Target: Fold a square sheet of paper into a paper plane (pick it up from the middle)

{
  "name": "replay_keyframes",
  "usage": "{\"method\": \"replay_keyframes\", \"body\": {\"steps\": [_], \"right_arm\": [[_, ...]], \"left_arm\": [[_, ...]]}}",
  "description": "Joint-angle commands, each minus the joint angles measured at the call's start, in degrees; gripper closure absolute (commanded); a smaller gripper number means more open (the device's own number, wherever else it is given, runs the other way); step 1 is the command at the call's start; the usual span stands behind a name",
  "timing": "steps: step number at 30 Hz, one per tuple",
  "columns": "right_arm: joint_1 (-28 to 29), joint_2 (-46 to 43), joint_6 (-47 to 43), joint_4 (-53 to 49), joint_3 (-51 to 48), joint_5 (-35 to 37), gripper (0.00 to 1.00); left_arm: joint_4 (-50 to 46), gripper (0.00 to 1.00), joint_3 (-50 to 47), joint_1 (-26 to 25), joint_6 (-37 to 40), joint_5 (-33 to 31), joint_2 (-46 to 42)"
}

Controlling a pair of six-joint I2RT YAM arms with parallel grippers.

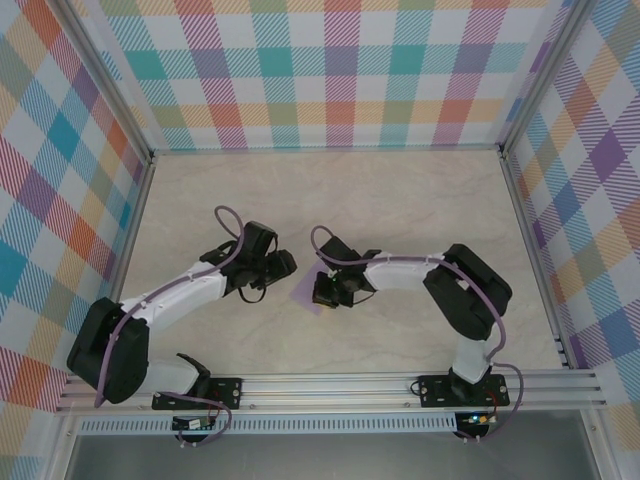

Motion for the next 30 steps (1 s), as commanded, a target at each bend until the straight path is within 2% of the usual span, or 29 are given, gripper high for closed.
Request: {"method": "replay_keyframes", "body": {"steps": [1, 7, 10, 14, 16, 21, 25, 30], "right_arm": [[-0.05, 1.98, 1.41, -4.35, 5.97, 3.57, 1.0], [-1.79, -0.36, -4.16, -10.24, 11.22, 6.37, 0.99], [-4.54, -0.44, -6.43, -11.49, 11.58, 6.01, 0.92], [-8.43, 1.53, -10.1, -12.11, 13.09, 4.7, 0.75], [-10.06, 3.66, -11.53, -13.71, 15.31, 3.73, 0.73], [-12.03, 8.56, -14.04, -17.52, 20.82, 3.14, 0.73], [-12.71, 11.06, -14.25, -20.71, 22.5, 5.72, 0.73], [-12.77, 11.01, -10.92, -25.88, 20.46, 13.83, 0.74]], "left_arm": [[-0.6, 0.33, -2.02, 3.03, 1.07, 2.9, -2.47], [-1.36, 0.16, -2.28, 4.58, 2.93, 5.75, -3.72], [0.18, 0.11, -2.2, 4.59, 2.72, 7.58, -3.56], [2.82, 0.06, -1.93, 4.58, 2.75, 10.95, -3.59], [5.29, 0.05, -1.3, 4.51, 2.6, 14.54, -3.01], [5.74, 0.05, 0.97, 3.4, 1.44, 16.45, 0.05], [7.77, 0.05, 1.17, 1.61, 0.15, 16.55, 2.57], [8.66, 0.07, 1.46, -2.36, -0.66, 15.2, 4.19]]}}
